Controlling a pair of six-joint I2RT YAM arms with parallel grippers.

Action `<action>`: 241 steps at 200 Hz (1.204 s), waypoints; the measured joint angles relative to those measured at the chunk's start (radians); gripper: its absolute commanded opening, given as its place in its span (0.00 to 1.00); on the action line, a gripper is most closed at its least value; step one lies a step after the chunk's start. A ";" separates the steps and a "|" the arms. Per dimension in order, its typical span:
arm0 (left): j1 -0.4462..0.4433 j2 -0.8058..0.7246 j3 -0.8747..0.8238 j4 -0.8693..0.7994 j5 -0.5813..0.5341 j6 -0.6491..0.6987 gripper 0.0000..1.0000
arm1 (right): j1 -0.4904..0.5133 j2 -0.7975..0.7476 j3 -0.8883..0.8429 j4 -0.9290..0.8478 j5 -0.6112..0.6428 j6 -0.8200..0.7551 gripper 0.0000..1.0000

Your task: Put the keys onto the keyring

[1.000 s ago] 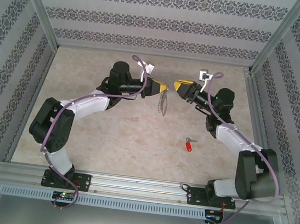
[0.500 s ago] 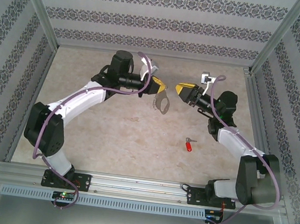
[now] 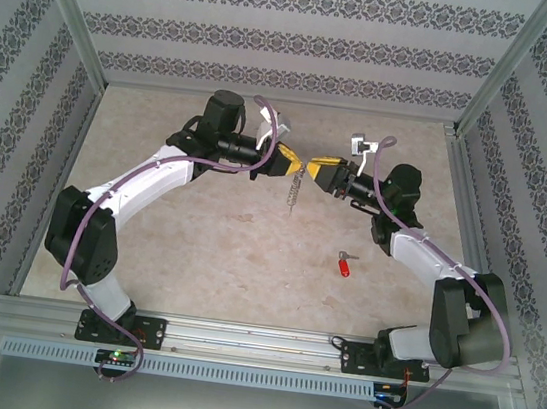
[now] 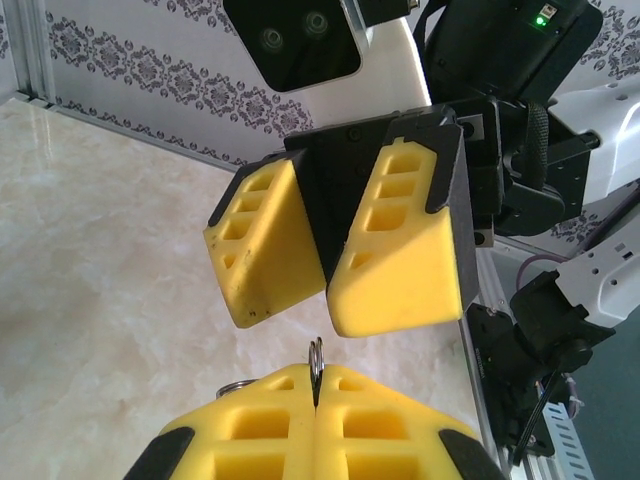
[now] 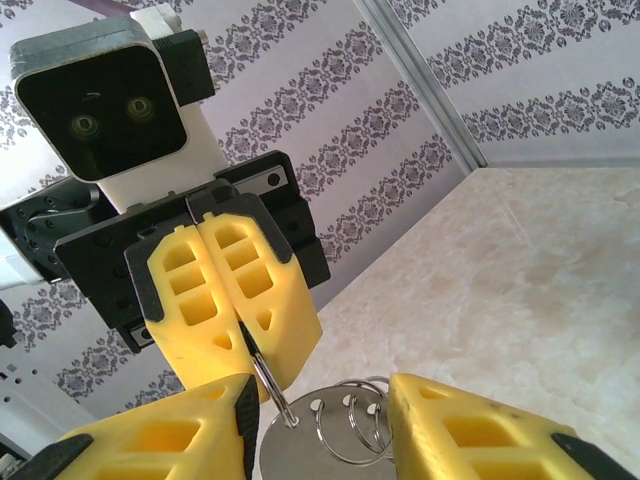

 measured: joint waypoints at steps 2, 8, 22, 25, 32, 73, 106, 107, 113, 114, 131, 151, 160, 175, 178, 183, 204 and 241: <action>0.000 0.000 0.000 0.000 0.000 0.000 0.00 | 0.001 0.000 0.000 0.000 0.000 0.000 0.39; 0.000 0.001 0.000 0.000 0.005 -0.001 0.00 | 0.005 0.001 0.003 0.000 -0.001 0.000 0.39; 0.000 0.003 0.000 0.002 0.018 -0.008 0.00 | 0.009 0.005 0.011 0.000 -0.006 0.000 0.38; 0.000 0.004 0.000 0.004 0.021 -0.010 0.00 | 0.011 0.006 0.012 0.000 -0.007 0.000 0.38; 0.000 0.006 0.000 0.010 0.026 -0.016 0.00 | 0.014 0.006 0.013 0.000 -0.008 0.000 0.37; 0.000 0.013 0.000 0.037 0.048 -0.051 0.00 | 0.024 0.010 0.022 0.000 -0.022 0.000 0.32; 0.000 0.016 0.000 0.042 0.047 -0.065 0.00 | 0.024 0.010 0.024 0.002 -0.032 -0.005 0.16; 0.000 0.016 0.000 0.042 0.047 -0.066 0.00 | 0.024 0.010 0.024 0.002 -0.034 -0.004 0.16; 0.000 0.018 0.000 0.042 0.045 -0.068 0.00 | 0.024 0.010 0.024 0.002 -0.035 -0.005 0.14; 0.000 0.018 0.000 0.042 0.044 -0.069 0.00 | 0.024 0.010 0.024 0.002 -0.037 -0.003 0.14; 0.000 0.025 0.000 0.047 0.045 -0.077 0.00 | 0.024 0.010 0.024 0.001 -0.042 -0.005 0.05; 0.002 0.028 0.000 0.055 0.043 -0.088 0.00 | 0.024 0.009 0.024 0.001 -0.047 -0.019 0.00; 0.002 0.028 0.000 0.057 0.043 -0.094 0.00 | 0.023 0.009 0.024 0.002 -0.048 -0.020 0.00; 0.002 0.029 0.000 0.061 0.043 -0.108 0.07 | 0.023 0.008 0.024 0.002 -0.047 -0.023 0.00; 0.002 0.029 0.000 0.062 0.043 -0.109 0.09 | 0.023 0.007 0.024 0.002 -0.047 -0.023 0.00; 0.002 0.029 0.000 0.065 0.042 -0.115 0.15 | 0.023 0.006 0.024 0.002 -0.046 -0.023 0.00; 0.001 0.028 -0.002 0.100 0.031 -0.138 0.27 | 0.017 0.002 0.019 0.000 -0.039 -0.024 0.00; 0.015 0.010 -0.074 0.241 0.001 -0.229 0.29 | -0.003 -0.008 0.005 -0.007 -0.019 -0.023 0.00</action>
